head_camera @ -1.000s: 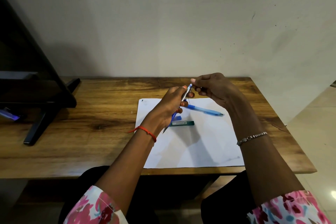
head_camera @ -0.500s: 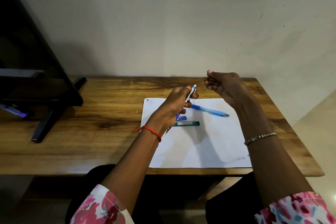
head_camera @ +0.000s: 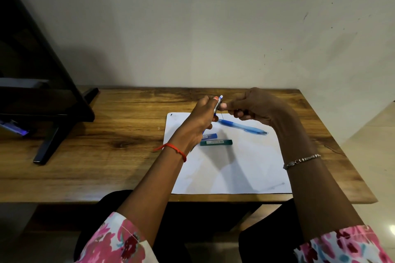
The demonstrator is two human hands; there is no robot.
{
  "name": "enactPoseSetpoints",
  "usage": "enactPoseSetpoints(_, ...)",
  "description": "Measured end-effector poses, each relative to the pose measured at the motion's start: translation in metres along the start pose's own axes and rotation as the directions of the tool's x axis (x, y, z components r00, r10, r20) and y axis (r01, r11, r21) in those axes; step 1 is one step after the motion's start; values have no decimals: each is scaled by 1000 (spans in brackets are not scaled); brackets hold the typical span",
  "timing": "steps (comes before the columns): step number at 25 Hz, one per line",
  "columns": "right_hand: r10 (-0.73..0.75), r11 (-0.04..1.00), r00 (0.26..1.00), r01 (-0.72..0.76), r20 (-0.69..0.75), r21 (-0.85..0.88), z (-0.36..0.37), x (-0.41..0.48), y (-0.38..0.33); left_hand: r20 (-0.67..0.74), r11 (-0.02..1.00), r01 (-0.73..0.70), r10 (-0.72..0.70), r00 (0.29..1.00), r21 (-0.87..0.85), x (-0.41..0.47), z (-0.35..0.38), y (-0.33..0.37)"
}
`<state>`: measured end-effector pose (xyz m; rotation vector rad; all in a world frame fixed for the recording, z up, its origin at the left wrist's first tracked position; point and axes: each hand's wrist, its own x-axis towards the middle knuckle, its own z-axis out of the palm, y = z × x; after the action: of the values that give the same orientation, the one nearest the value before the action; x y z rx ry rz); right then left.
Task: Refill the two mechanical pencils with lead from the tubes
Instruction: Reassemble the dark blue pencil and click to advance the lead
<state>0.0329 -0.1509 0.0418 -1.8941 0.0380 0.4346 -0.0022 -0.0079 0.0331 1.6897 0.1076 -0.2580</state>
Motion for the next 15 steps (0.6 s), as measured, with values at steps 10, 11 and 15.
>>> enactPoseSetpoints(10, 8, 978, 999, -18, -47, -209, 6, -3, -3, 10, 998, -42, 42, 999, 35, 3, 3, -2)
enactPoseSetpoints(11, 4, 981, 999, -14, -51, -194, 4, -3, -3, 9, 998, -45, 45, 999, 33, 3, 4, -3)
enactPoseSetpoints(15, -122, 980, 975, 148, -185, 135, -11, -2, 0, 34, 998, -64, 65, 997, -20, 6, 3, -6)
